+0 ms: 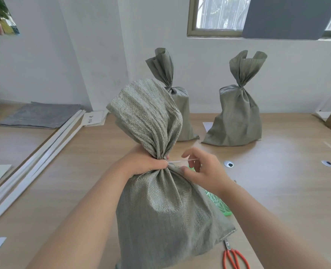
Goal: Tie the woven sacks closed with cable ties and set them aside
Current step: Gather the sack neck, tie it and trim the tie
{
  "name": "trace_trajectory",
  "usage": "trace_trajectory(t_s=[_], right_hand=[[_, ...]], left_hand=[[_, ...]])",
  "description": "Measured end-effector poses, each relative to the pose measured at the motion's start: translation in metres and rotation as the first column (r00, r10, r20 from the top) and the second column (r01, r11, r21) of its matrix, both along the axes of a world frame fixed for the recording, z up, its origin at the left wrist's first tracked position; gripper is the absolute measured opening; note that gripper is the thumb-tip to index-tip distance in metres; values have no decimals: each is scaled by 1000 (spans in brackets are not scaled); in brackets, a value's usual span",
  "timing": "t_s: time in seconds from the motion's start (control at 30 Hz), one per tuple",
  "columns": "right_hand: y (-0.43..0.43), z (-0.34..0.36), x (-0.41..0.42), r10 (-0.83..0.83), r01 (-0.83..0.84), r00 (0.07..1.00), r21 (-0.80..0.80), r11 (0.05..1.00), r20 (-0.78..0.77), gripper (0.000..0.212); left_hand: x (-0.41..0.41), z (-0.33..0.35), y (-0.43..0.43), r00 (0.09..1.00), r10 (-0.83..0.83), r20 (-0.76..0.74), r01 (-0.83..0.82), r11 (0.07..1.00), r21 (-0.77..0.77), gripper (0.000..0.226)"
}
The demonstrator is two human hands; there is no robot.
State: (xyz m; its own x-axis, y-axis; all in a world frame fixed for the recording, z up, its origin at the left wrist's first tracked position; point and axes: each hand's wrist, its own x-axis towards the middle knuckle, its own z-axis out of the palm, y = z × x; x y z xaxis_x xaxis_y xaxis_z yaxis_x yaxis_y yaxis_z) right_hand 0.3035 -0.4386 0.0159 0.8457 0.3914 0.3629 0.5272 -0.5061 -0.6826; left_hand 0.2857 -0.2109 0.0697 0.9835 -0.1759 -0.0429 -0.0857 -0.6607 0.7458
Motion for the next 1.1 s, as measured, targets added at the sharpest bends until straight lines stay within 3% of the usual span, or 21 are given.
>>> trace_trajectory(t_s=[0.2,0.53,0.73,0.87,1.1], right_hand=[[-25,-25,-24,-194,213,964,89,973,-180,26],[-56,-76,-66,-449,471,828,-17,882,-334,29],[-82,-113,-87,-503,475,744,-180,861,-440,36],[-97,-149,-96,-528,455,652,-276,847,-544,44],[-112,-215,-109,-596,309,526,-516,799,-607,54]], left_hand=[[6,-1,1,999,-50,0,49,998,45,8],[9,-3,-2,998,-59,-11,59,997,47,11],[6,0,-4,999,-38,-4,38,998,47,18],[7,-2,-8,1000,-20,11,20,999,40,11],[9,-4,-10,999,2,47,-4,998,57,11]])
